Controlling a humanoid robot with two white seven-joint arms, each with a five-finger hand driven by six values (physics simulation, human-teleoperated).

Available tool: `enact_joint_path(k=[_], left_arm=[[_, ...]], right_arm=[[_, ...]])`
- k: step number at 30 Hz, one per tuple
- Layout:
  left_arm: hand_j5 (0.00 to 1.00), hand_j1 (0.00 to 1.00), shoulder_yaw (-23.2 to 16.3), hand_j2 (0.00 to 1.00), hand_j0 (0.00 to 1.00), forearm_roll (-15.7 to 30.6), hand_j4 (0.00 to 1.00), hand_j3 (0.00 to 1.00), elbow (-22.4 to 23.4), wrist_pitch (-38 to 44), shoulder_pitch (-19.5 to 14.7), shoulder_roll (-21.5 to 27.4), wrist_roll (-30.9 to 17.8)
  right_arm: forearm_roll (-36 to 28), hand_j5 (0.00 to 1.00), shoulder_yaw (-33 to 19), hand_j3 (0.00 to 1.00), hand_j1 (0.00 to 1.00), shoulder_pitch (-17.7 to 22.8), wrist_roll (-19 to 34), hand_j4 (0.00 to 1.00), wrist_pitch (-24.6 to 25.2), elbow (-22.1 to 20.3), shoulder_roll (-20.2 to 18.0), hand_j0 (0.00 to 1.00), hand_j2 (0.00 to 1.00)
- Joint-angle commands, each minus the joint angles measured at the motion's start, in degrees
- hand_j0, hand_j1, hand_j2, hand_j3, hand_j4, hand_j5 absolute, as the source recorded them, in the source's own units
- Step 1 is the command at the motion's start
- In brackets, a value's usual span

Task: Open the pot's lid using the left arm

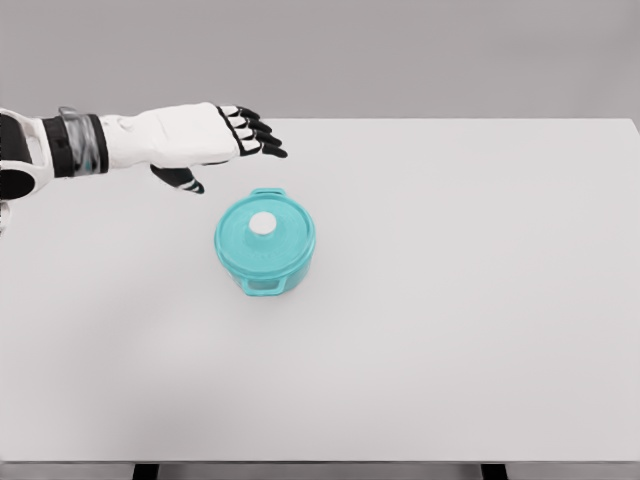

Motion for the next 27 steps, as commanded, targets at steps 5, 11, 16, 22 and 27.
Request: enact_joint_path(k=[5, 11, 16, 22, 27], left_arm=[[1.00, 1.00, -3.8, 1.00, 1.00, -3.2, 1.00, 1.00, -0.1, 0.1, -0.2, -1.0, 0.0], [1.00, 1.00, -3.8, 1.00, 1.00, -5.7, 1.00, 1.00, -0.1, 0.1, 0.3, -1.2, 0.0], [1.00, 1.00, -3.8, 1.00, 1.00, -5.6, 1.00, 1.00, -0.1, 0.1, 0.3, -2.3, 0.0], [1.00, 1.00, -5.0, 1.00, 1.00, -5.7, 1.00, 1.00, -0.2, 0.1, 0.4, -3.5, 0.0], [1.00, 1.00, -6.8, 1.00, 1.00, -5.6, 1.00, 1.00, -0.7, 0.1, 0.4, -3.4, 0.0]], right_arm=[[0.0, 1.00, 0.0, 1.00, 1.00, 0.0, 0.0, 1.00, 0.0, 0.0, 0.0, 1.00, 1.00], [0.0, 1.00, 0.0, 1.00, 1.00, 0.0, 0.0, 1.00, 0.0, 0.0, 0.0, 1.00, 1.00], [0.0, 1.00, 0.0, 1.00, 1.00, 0.0, 0.0, 1.00, 0.0, 0.0, 0.0, 1.00, 1.00], [0.0, 1.00, 0.0, 1.00, 1.00, 0.0, 0.0, 1.00, 0.0, 0.0, 0.0, 1.00, 1.00], [0.0, 1.00, 0.0, 1.00, 1.00, 0.0, 0.0, 1.00, 0.0, 0.0, 0.0, 1.00, 1.00]])
